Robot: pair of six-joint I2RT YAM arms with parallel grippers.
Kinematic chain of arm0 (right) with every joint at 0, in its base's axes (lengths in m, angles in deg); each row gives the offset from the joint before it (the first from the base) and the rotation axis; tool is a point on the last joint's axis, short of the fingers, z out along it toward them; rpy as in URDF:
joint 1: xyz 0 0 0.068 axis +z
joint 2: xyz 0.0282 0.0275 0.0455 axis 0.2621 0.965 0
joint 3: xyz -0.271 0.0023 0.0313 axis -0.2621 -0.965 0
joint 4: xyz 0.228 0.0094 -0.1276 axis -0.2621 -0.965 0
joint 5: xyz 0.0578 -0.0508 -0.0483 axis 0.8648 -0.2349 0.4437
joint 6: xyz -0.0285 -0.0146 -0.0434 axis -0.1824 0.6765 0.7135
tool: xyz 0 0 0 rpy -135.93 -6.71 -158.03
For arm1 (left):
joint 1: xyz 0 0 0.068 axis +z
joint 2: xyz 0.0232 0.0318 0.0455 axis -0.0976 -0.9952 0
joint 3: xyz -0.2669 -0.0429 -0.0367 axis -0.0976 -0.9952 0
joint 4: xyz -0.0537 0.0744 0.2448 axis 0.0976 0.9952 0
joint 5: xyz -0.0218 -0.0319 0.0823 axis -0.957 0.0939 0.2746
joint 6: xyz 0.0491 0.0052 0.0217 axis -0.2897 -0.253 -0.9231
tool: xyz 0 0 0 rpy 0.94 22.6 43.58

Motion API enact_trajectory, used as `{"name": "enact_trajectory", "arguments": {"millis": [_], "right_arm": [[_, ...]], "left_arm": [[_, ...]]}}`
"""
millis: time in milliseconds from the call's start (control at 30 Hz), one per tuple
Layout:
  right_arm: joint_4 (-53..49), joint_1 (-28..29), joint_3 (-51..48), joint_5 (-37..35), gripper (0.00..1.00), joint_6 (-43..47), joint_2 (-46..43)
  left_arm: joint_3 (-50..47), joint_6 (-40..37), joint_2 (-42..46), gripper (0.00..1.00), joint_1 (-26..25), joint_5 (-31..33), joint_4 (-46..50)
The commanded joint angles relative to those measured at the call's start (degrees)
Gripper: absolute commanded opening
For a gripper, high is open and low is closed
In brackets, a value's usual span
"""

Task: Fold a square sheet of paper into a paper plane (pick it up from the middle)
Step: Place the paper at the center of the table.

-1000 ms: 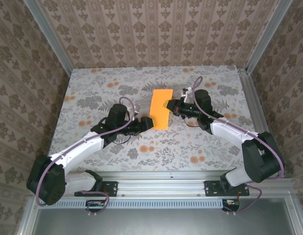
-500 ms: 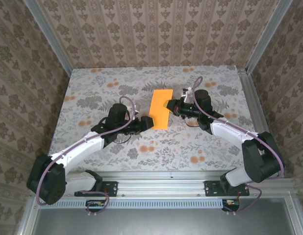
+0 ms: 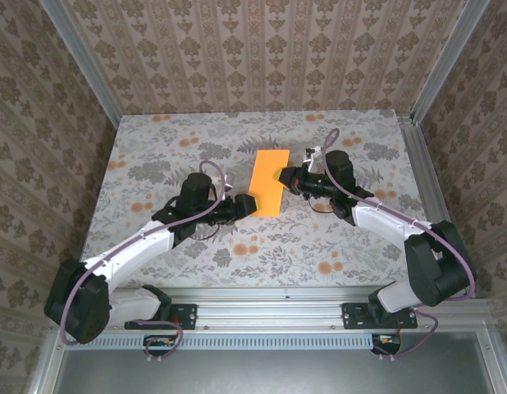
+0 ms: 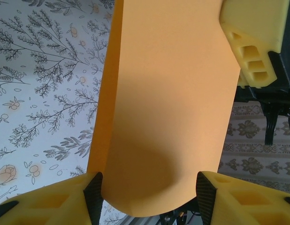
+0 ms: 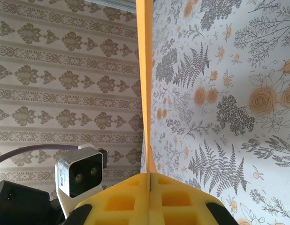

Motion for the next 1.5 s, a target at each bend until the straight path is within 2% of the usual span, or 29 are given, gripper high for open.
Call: {"name": "enact_trajectory", "arguments": {"millis": [0, 400, 667, 1100, 1467], "right_arm": [[1.83, 0.07, -0.46, 1.04, 0.01, -0.18, 0.32], [2.33, -0.02, -0.65, 1.20, 0.01, -0.22, 1.05], [3.03, 0.15, -0.82, 1.52, 0.01, -0.60, 1.31], [3.88, 0.90, -1.31, 2.62, 0.01, -0.53, 0.83], [4.42, 1.46, -1.56, 4.55, 0.00, -0.24, 1.07]], "left_arm": [[0.88, 0.60, 1.57, 0.57, 0.65, -1.62, -0.63], [1.22, 1.82, 2.68, 0.57, 1.94, -2.54, -2.74], [0.67, 2.82, 2.50, 0.57, 2.46, -5.60, -5.36], [2.64, 3.26, -1.58, 0.57, 3.05, -7.29, -9.02], [5.64, 1.30, -3.78, 0.57, 4.13, -9.02, -8.04]]}}
